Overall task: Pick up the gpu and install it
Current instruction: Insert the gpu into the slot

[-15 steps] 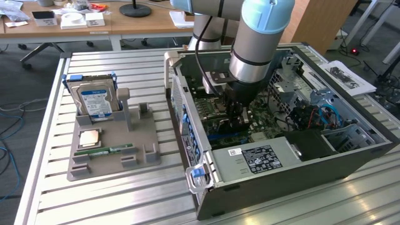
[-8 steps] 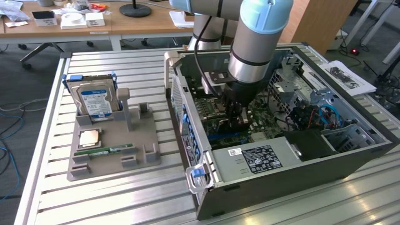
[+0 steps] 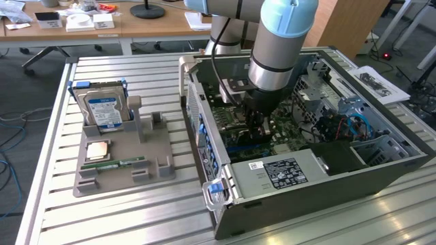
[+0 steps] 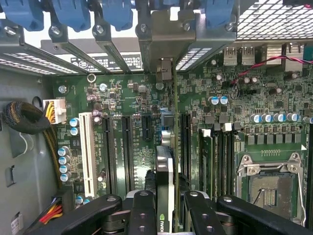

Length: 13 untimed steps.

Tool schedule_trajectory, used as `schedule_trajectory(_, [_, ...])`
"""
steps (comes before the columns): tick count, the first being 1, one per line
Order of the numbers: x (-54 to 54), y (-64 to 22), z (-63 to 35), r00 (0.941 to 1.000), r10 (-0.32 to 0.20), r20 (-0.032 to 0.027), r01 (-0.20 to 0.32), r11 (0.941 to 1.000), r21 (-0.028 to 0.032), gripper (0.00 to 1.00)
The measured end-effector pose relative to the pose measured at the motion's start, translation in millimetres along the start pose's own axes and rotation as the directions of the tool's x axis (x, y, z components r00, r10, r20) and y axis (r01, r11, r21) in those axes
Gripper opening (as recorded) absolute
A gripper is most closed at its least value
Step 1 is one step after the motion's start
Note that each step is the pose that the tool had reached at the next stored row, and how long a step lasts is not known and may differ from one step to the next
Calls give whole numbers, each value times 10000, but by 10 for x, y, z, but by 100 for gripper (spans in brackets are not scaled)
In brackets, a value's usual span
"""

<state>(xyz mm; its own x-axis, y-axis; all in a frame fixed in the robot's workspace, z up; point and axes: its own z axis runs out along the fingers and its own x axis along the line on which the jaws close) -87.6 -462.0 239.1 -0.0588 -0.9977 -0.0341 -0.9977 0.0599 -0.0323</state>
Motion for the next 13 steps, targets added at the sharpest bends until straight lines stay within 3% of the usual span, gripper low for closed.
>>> schedule_trajectory(13, [-2, 2, -29, 10000, -1, 8, 1, 10000, 16, 27])
